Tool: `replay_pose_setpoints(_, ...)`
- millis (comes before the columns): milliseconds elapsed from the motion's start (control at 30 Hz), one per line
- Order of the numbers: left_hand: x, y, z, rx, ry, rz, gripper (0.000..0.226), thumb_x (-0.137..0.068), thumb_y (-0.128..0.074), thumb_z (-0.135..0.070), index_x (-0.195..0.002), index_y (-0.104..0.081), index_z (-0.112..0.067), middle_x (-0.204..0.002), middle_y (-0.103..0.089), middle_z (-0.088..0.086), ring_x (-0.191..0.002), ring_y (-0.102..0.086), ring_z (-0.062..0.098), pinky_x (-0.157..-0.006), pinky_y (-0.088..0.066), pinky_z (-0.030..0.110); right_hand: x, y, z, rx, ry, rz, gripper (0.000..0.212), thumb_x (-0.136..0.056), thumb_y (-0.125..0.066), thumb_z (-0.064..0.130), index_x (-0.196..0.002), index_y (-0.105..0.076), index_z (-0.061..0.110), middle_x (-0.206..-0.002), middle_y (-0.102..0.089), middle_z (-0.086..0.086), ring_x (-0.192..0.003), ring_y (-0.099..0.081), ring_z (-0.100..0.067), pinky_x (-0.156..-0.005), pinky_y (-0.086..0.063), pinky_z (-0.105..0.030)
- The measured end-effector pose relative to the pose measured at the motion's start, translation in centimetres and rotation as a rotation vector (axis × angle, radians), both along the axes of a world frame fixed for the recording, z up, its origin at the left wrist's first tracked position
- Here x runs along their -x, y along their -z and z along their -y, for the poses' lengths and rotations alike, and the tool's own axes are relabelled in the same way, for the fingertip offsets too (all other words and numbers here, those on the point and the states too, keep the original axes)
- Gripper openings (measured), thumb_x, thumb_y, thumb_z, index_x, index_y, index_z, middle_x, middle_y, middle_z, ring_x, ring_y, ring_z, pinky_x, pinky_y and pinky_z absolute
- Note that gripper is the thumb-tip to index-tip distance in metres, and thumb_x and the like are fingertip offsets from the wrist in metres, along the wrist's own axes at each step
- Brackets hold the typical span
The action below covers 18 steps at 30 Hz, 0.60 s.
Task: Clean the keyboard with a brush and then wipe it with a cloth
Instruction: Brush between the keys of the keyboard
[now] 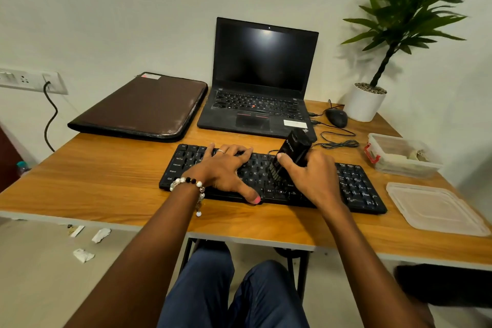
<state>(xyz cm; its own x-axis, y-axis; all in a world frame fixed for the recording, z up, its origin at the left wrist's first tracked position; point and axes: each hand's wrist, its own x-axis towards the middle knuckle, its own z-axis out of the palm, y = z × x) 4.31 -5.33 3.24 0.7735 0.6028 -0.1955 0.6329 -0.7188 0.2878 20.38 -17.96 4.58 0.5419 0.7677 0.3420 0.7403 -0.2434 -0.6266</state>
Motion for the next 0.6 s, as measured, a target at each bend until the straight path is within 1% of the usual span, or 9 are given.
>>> replay_pose_setpoints(67, 0.0, 0.1, -0.1, -0.009, 0.001, -0.001, 0.125, -0.061, -0.065, -0.078, -0.154, 0.003, -0.029, -0.158, -0.004, -0.009, -0.146, 0.003, 0.021, -0.113, 0.019, 0.055, 0.3, 0.5, 0.5, 0.015, -0.019, 0.006, 0.036, -0.083, -0.064, 0.049, -0.075, -0.065, 0.014, -0.066, -0.065, 0.002, -0.059, -0.063, -0.015, -0.052, -0.054, -0.035)
replay_pose_setpoints(167, 0.0, 0.3, -0.3, -0.006, 0.011, -0.003, 0.129, -0.055, -0.062, -0.082, -0.154, 0.002, -0.030, -0.159, -0.005, -0.008, -0.146, 0.002, 0.022, -0.113, 0.017, 0.056, 0.1, 0.6, 1.2, 0.087, -0.042, 0.015, 0.035, -0.082, -0.065, 0.045, -0.070, -0.062, 0.012, -0.063, -0.063, -0.001, -0.058, -0.061, -0.019, -0.048, -0.043, -0.028)
replay_pose_setpoints(200, 0.0, 0.3, -0.3, -0.001, 0.013, -0.002, 0.131, -0.051, -0.060, -0.083, -0.154, 0.002, -0.030, -0.159, -0.005, -0.008, -0.146, 0.002, 0.021, -0.113, 0.017, 0.057, -0.3, 0.3, 1.4, 0.119, -0.057, -0.013, 0.034, -0.080, -0.067, 0.044, -0.071, -0.062, 0.011, -0.065, -0.064, -0.002, -0.059, -0.062, -0.020, -0.048, -0.043, -0.028)
replay_pose_setpoints(267, 0.1, 0.3, -0.3, 0.002, 0.011, 0.000, 0.133, -0.047, -0.055, -0.084, -0.154, 0.002, -0.030, -0.158, -0.005, -0.008, -0.146, 0.001, 0.021, -0.113, 0.017, 0.057, -1.0, -0.3, 1.4, 0.135, -0.074, -0.084, 0.032, -0.079, -0.069, 0.041, -0.076, -0.066, 0.009, -0.069, -0.067, -0.003, -0.062, -0.064, -0.020, -0.051, -0.048, -0.033)
replay_pose_setpoints(333, 0.1, 0.3, -0.3, -0.002, 0.014, -0.003, 0.133, -0.046, -0.054, -0.084, -0.154, 0.002, -0.030, -0.158, -0.006, -0.008, -0.146, 0.001, 0.021, -0.113, 0.017, 0.057, -1.3, -0.6, 1.3, 0.060, -0.019, -0.105, 0.034, -0.078, -0.068, 0.044, -0.074, -0.068, 0.010, -0.068, -0.068, -0.002, -0.062, -0.065, -0.021, -0.055, -0.052, -0.037)
replay_pose_setpoints(367, 0.1, 0.3, -0.3, -0.003, 0.017, -0.004, 0.134, -0.045, -0.054, -0.085, -0.154, 0.002, -0.029, -0.158, -0.005, -0.009, -0.146, 0.001, 0.021, -0.113, 0.017, 0.056, -1.3, -0.5, 1.2, 0.010, 0.024, -0.101, 0.034, -0.079, -0.068, 0.045, -0.073, -0.067, 0.012, -0.068, -0.068, -0.001, -0.062, -0.065, -0.021, -0.054, -0.052, -0.037)
replay_pose_setpoints(433, 0.1, 0.3, -0.2, 0.001, 0.019, -0.009, 0.137, -0.042, -0.052, -0.087, -0.154, 0.002, -0.029, -0.158, -0.005, -0.008, -0.146, 0.001, 0.021, -0.113, 0.018, 0.056, -1.0, -0.2, 1.2, -0.042, 0.083, -0.080, 0.034, -0.082, -0.066, 0.046, -0.072, -0.065, 0.014, -0.067, -0.066, 0.001, -0.060, -0.063, -0.017, -0.051, -0.048, -0.031)
replay_pose_setpoints(500, 0.1, 0.3, -0.2, 0.000, 0.020, -0.014, 0.139, -0.040, -0.050, -0.089, -0.154, 0.002, -0.030, -0.159, -0.005, -0.008, -0.146, 0.001, 0.022, -0.113, 0.018, 0.056, -0.8, 0.3, 1.4, -0.029, 0.069, -0.052, 0.033, -0.084, -0.065, 0.046, -0.074, -0.065, 0.014, -0.068, -0.066, 0.001, -0.060, -0.062, -0.015, -0.051, -0.048, -0.029)
replay_pose_setpoints(600, 0.1, 0.3, -0.3, -0.008, 0.020, -0.013, 0.133, -0.046, -0.053, -0.085, -0.154, 0.002, -0.030, -0.159, -0.005, -0.008, -0.146, 0.001, 0.022, -0.113, 0.017, 0.057, -1.2, 0.2, 2.0, 0.061, -0.011, -0.063, 0.030, -0.084, -0.066, 0.043, -0.080, -0.066, 0.013, -0.072, -0.068, 0.000, -0.064, -0.065, -0.016, -0.057, -0.055, -0.035)
